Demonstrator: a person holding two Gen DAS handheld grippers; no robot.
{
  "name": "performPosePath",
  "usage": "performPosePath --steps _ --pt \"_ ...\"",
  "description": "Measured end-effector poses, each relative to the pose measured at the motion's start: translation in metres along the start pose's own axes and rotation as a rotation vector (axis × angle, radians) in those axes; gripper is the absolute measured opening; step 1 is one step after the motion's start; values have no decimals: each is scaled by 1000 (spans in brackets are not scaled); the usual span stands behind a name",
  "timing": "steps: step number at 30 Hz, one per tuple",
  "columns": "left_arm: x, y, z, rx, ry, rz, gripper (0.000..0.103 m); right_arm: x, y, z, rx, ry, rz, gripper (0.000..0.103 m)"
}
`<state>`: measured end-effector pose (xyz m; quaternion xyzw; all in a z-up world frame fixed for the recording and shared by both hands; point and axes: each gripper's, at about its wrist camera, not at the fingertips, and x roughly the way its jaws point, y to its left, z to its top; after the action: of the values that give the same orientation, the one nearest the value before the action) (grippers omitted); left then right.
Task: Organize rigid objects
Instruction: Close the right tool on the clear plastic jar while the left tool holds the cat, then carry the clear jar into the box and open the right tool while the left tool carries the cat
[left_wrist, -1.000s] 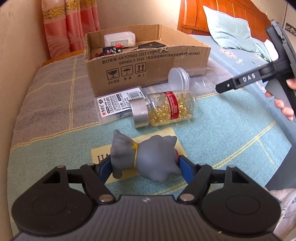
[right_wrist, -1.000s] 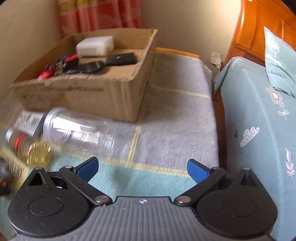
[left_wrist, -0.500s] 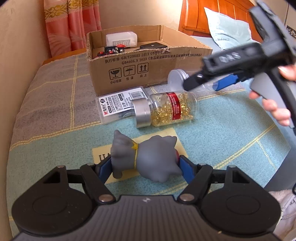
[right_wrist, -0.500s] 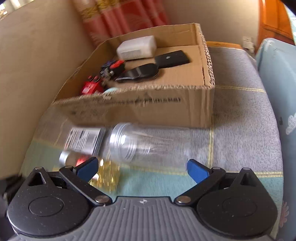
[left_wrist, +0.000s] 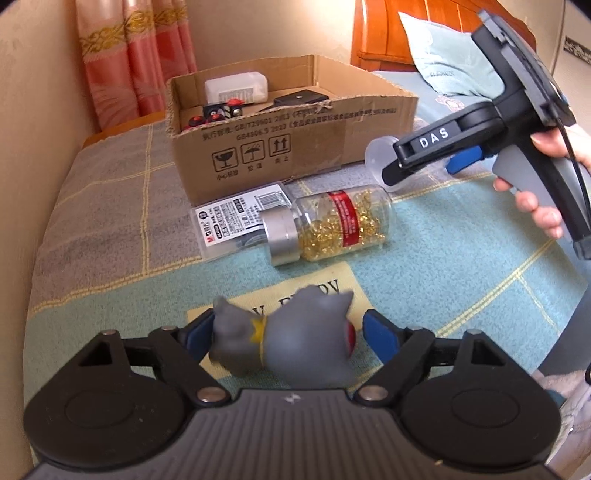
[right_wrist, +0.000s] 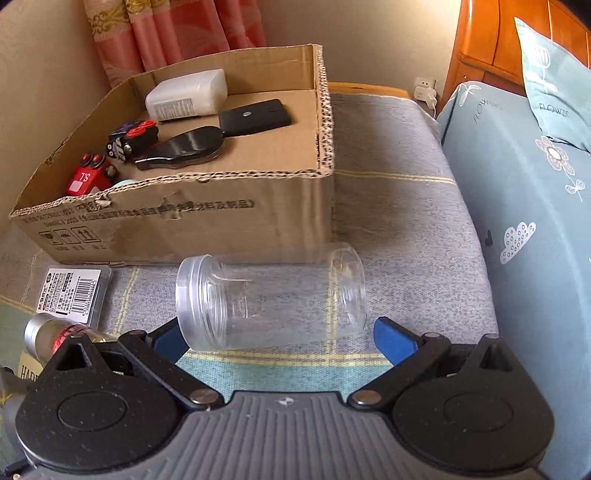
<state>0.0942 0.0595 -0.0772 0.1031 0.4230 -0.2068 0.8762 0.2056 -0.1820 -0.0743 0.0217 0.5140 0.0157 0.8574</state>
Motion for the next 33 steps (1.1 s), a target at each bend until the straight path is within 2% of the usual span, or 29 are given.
performPosePath --steps 4,12,16,20,23,33 --pt "0 -1 -1 4 20 16 84 1 0 1 10 -12 6 103" --pt "-4 3 -4 -58 19 31 83 4 3 4 8 -27 -7 103" --pt "-2 3 1 -72 29 43 77 5 7 6 1 -35 -19 103" --pt "-2 2 3 -74 27 36 75 4 10 5 -24 -40 -34 102" --pt "-3 3 3 -74 27 34 74 2 12 4 -47 -37 -36 94" --pt "-10 7 9 -85 31 25 72 -16 12 1 -131 -29 -24 94"
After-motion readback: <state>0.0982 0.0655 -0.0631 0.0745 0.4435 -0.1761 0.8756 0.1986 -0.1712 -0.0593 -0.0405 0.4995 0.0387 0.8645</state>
